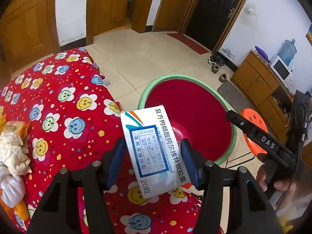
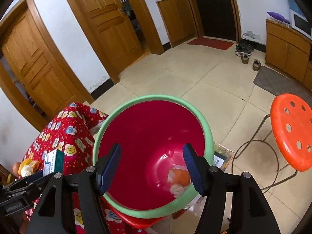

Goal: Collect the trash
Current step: 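Open the left gripper over the bucket to drop the medicine box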

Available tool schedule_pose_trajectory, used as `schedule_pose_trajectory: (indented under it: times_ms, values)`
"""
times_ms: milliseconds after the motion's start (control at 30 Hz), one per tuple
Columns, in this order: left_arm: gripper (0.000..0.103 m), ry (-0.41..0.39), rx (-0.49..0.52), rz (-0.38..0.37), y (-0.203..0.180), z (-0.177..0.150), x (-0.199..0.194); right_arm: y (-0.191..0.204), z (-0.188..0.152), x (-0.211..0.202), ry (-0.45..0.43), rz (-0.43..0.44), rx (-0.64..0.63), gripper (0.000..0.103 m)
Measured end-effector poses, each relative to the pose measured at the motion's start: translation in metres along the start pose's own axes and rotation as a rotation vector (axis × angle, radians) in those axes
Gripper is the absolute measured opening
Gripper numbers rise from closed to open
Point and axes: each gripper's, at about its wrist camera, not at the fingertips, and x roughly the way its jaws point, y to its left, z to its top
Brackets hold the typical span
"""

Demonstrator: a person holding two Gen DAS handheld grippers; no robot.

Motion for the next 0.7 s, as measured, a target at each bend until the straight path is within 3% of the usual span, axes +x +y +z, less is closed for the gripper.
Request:
schedule_pose_trajectory:
  times_ms: [600,700]
  values:
    - [0.059,0.045,0.06,-0.021,-0.034,0.015,0.036,-0.015,-0.004,-0.017,-0.034,-0.008,0.054,0.072]
    - [0.065,0.035,0.065,-0.008,-0.038,0.018,0.035,-0.018,-0.005,-0.017,-0.032,-0.014,0.059,0.072]
